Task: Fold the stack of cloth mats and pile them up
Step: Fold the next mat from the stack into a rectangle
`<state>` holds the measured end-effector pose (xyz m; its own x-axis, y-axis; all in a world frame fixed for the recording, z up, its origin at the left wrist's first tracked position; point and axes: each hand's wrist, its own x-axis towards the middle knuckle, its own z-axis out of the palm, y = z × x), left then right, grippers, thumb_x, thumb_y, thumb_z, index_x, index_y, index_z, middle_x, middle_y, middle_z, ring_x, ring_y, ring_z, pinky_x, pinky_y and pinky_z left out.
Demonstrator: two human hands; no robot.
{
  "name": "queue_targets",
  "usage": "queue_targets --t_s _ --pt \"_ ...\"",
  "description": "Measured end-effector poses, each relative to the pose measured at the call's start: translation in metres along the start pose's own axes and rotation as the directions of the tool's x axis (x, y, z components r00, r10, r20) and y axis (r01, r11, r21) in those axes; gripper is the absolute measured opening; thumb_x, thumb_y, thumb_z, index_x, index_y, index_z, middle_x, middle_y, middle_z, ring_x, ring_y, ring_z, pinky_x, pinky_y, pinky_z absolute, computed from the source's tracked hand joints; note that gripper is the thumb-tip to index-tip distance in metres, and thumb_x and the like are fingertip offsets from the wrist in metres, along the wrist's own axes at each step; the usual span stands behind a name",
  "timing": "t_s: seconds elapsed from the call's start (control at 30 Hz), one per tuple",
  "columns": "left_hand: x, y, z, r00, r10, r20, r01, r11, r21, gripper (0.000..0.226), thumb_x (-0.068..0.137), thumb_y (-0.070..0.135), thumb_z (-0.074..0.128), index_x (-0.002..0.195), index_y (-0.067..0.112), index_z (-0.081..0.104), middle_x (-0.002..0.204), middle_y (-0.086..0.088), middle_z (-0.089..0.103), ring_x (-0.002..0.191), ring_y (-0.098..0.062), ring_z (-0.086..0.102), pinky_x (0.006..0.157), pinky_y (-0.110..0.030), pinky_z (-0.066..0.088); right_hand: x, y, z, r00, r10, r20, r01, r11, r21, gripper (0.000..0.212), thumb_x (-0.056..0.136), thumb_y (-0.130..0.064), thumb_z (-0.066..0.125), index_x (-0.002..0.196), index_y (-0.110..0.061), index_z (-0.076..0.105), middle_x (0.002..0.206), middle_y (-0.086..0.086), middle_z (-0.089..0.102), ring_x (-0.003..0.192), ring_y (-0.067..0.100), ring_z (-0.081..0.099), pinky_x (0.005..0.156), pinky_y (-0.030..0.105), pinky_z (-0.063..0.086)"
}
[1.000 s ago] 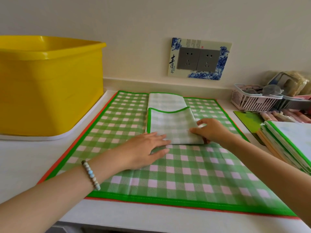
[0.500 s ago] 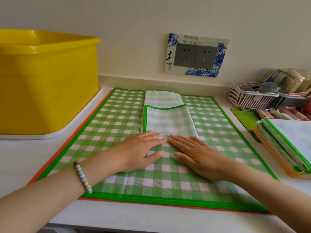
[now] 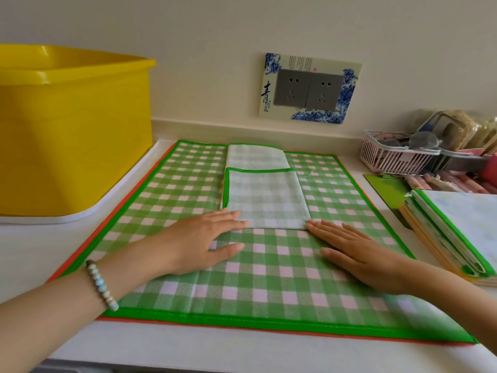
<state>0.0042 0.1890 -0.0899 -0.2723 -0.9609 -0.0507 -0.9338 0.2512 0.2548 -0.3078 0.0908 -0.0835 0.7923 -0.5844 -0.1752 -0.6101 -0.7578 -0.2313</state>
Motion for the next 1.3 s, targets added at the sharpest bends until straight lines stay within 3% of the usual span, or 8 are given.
queue_targets --t_s 0.23,0.5,0.6,0.8,0.87,0.97,1.17,1.3 --pt "0.004 0.002 -0.002 0.999 -0.034 -0.036 0.034 0.999 0.02 0.07 0.08 0.078 0.027 0.143 0.048 0.021 0.152 0.026 0.016 0.134 0.01 0.011 0.106 -0.018 0.008 0.018 -0.013 -0.019 0.978 -0.015 -0.208 -0.011 0.992 -0.122 0.058 0.087 -0.059 0.035 0.142 -0.045 0.024 0.149 -0.022 0.027 0.135 0.0 0.027 0.112 0.024 0.021" --pt "0.014 -0.007 -0.005 0.994 -0.086 -0.066 0.084 0.996 -0.03 0.073 0.083 0.073 0.032 0.145 0.037 0.024 0.151 0.015 0.026 0.137 -0.003 0.022 0.105 -0.022 0.019 0.048 -0.017 -0.03 0.975 -0.064 -0.212 0.001 0.958 -0.287 0.05 0.096 -0.032 0.048 0.142 -0.04 0.032 0.139 -0.01 0.049 0.118 0.013 0.053 0.1 0.03 0.043" --pt "0.017 -0.01 -0.006 0.993 -0.09 -0.075 0.085 0.994 -0.068 0.069 0.085 0.07 0.035 0.145 0.037 0.026 0.149 0.014 0.03 0.134 -0.003 0.025 0.106 -0.025 0.023 0.053 -0.018 -0.031 0.964 -0.066 -0.258 -0.025 0.942 -0.335 0.044 0.1 -0.022 0.039 0.141 -0.037 0.036 0.124 -0.002 0.063 0.102 0.017 0.062 0.088 0.031 0.049" --pt "0.009 -0.016 -0.007 0.993 -0.011 -0.115 0.005 0.999 -0.047 0.06 0.092 0.051 0.047 0.145 0.043 0.021 0.151 0.028 0.012 0.133 0.013 0.005 0.111 -0.019 0.006 0.022 -0.031 -0.026 0.904 -0.231 -0.359 0.136 0.953 -0.272 0.036 0.097 -0.018 0.048 0.131 -0.028 0.054 0.119 -0.006 0.066 0.095 0.012 0.068 0.082 0.023 0.053" --pt "0.007 -0.018 -0.009 0.995 0.017 -0.102 -0.02 0.999 -0.027 0.07 0.092 0.02 0.056 0.146 0.044 0.018 0.149 0.03 0.007 0.133 0.013 0.001 0.111 -0.017 0.001 0.004 -0.04 -0.023 0.855 -0.332 -0.399 0.23 0.931 -0.282 0.032 0.091 -0.011 0.058 0.121 -0.021 0.064 0.106 -0.005 0.071 0.086 0.011 0.071 0.072 0.019 0.053" --pt "0.006 -0.018 -0.009 0.992 0.045 -0.119 -0.041 0.999 0.034 0.091 0.081 -0.017 0.039 0.145 0.043 0.013 0.147 0.028 0.003 0.135 0.01 -0.002 0.109 -0.011 -0.007 -0.018 -0.048 -0.021 0.823 -0.383 -0.419 0.302 0.92 -0.249 0.032 0.086 -0.011 0.059 0.117 -0.018 0.066 0.098 -0.007 0.073 0.081 0.007 0.071 0.065 0.02 0.057" --pt "0.002 -0.015 -0.003 0.987 0.126 -0.095 -0.109 0.979 0.172 0.094 0.078 -0.021 0.027 0.14 0.043 -0.002 0.145 0.028 -0.003 0.137 0.008 -0.007 0.105 -0.009 -0.015 -0.03 -0.049 -0.018 0.735 -0.456 -0.501 0.353 0.889 -0.291 0.03 0.088 -0.03 0.058 0.114 -0.02 0.067 0.106 -0.012 0.07 0.093 0.004 0.068 0.073 0.024 0.057" --pt "-0.005 -0.011 0.001 0.985 0.151 -0.077 -0.131 0.968 0.216 0.092 0.083 -0.019 0.029 0.135 0.049 -0.005 0.144 0.027 -0.002 0.138 0.001 -0.012 0.11 -0.017 -0.013 -0.023 -0.042 -0.019 0.818 -0.421 -0.392 0.286 0.889 -0.357 0.064 0.07 -0.031 0.081 0.129 -0.022 0.057 0.128 -0.009 0.059 0.119 0.011 0.055 0.095 0.032 0.049"
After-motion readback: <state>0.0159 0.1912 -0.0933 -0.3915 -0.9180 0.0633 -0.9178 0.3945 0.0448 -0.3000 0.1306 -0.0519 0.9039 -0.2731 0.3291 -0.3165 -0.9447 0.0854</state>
